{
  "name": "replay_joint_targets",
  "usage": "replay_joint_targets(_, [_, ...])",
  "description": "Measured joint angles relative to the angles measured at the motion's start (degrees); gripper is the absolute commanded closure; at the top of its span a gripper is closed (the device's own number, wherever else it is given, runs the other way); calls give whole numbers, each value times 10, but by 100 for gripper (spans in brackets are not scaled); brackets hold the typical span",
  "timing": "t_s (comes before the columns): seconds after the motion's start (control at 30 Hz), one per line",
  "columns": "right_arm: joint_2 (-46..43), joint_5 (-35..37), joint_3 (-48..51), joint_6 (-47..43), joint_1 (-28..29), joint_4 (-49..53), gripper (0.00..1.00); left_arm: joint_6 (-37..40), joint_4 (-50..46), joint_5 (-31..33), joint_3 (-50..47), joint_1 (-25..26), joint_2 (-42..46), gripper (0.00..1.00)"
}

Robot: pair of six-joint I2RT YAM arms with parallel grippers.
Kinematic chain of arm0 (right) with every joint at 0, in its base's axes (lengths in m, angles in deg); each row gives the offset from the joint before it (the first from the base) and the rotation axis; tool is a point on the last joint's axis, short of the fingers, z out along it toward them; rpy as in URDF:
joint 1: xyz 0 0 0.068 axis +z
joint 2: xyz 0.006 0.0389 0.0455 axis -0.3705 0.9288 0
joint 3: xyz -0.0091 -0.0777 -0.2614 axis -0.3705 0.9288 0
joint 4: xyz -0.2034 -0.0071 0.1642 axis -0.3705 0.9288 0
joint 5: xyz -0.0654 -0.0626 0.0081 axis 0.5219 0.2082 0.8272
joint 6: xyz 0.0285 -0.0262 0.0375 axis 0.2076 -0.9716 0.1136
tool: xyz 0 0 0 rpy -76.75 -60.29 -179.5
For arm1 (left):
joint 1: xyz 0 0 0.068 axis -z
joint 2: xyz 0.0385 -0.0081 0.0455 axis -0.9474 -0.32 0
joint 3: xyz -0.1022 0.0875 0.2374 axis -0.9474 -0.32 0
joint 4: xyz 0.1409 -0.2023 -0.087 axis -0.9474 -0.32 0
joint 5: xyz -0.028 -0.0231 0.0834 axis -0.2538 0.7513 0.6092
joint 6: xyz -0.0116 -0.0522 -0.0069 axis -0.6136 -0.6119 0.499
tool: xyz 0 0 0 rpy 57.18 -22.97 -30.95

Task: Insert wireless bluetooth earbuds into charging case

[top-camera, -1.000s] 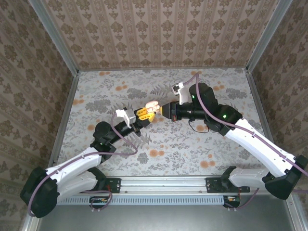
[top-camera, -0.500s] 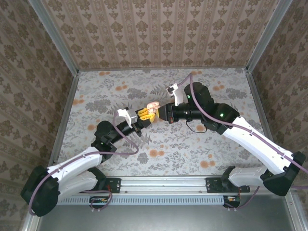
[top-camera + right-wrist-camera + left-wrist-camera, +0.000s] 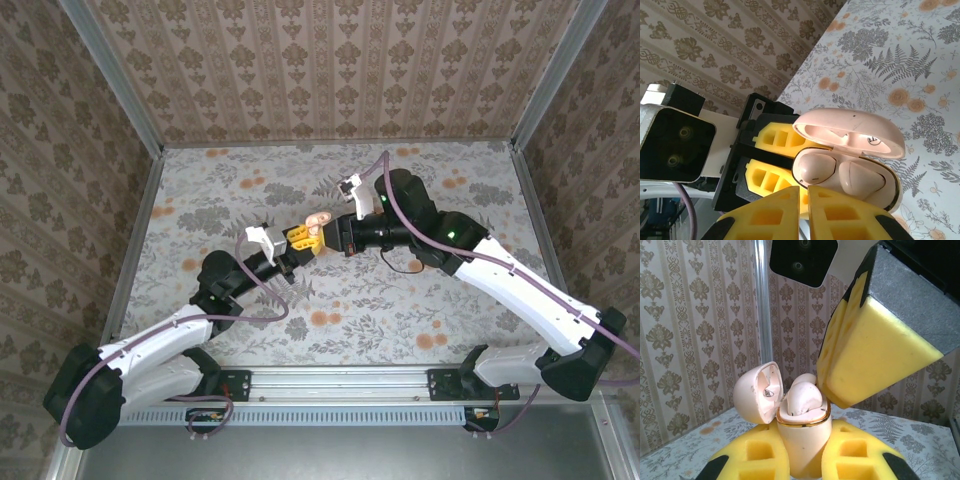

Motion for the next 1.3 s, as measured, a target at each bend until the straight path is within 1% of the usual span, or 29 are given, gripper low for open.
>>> replay_joint_targets(0.27, [-49,1,0,10,-17,1,80,-4,0,-1,0,0,0,100])
replay_joint_targets(0.37, [-72,4,1,14,-37,1,76,-7,0,-2,0,0,0,100])
replay_joint_targets(0.47, [-83,10,6,14,-61,1,75,-9,0,-9,0,0,0,100])
replay_joint_targets(0.6, [-78,10,23,30,-99,-1,74,-11,1,-36,0,0,-2,100])
replay_joint_targets(0.7, [-58,-14,39,50,-117,-19,75,-18,-1,-63,4,0,-11,100])
replay_joint_targets(0.8, [-25,-58,54,75,-122,-52,78,-31,0,-86,18,0,-26,100])
replay_joint_targets(0.93, [6,-121,79,118,-122,-127,79,-55,5,-110,28,0,-43,100])
replay_joint_targets(1.03, [7,-142,89,133,-121,-161,80,-70,11,-121,28,-6,-50,100])
replay_joint_targets(1.13, [5,-175,92,136,-106,-184,80,-86,15,-127,30,-8,-60,100])
replay_joint_targets(1.2, [-3,-184,100,134,-96,-193,80,-95,17,-138,31,-10,-64,100])
replay_joint_targets(1.3, [-17,-190,111,133,-96,-201,80,-108,26,-151,31,-11,-64,100])
